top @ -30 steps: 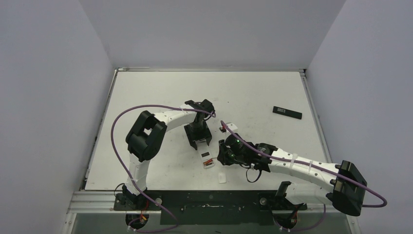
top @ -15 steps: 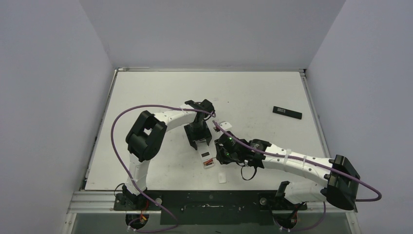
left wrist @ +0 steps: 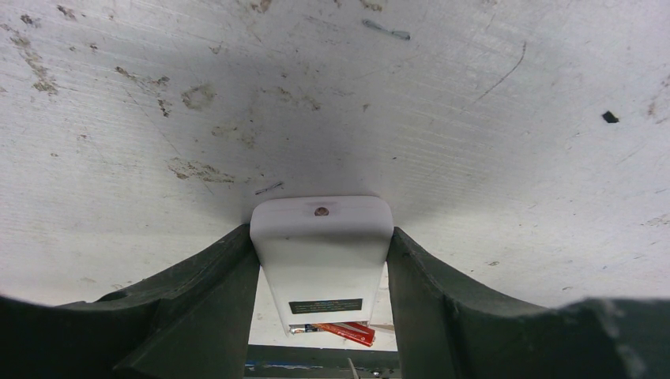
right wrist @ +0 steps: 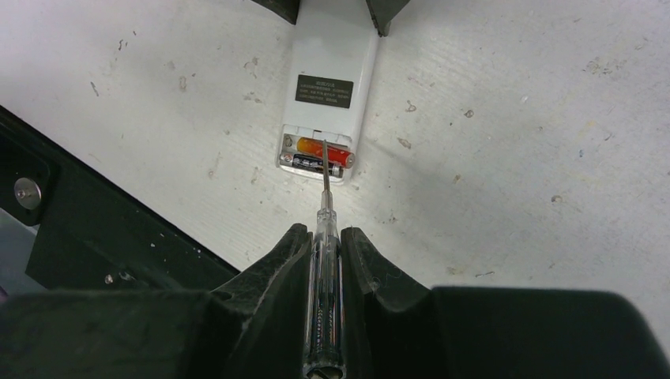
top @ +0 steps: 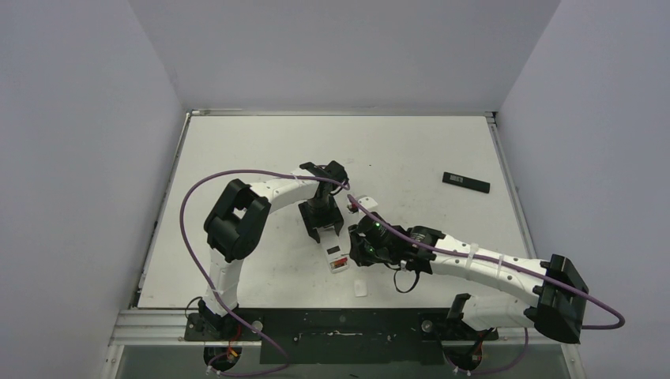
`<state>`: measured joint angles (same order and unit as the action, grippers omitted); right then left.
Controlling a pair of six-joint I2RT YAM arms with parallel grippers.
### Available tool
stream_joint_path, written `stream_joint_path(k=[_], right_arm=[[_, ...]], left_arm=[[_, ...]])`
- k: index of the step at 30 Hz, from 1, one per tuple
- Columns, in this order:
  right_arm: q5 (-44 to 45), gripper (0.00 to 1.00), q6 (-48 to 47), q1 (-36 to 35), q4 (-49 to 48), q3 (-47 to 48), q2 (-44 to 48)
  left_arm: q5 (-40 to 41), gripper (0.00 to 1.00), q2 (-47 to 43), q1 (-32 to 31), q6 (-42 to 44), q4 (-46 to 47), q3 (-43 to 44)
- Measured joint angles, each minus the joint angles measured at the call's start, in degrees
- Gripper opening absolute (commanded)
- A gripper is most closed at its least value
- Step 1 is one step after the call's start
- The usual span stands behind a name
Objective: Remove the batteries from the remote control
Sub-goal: Unload the battery from the remote control.
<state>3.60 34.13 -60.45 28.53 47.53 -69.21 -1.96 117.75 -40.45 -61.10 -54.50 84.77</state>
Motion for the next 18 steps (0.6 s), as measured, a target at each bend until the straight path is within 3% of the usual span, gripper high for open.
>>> stream_joint_path(k=[18], right_arm=[[-2.89, 0.05, -0.48, -2.67, -1.03, 1.20, -5.38]], left_arm=[[0.00, 0.00, 0.00, 0.00, -0.09, 0.00, 0.00]])
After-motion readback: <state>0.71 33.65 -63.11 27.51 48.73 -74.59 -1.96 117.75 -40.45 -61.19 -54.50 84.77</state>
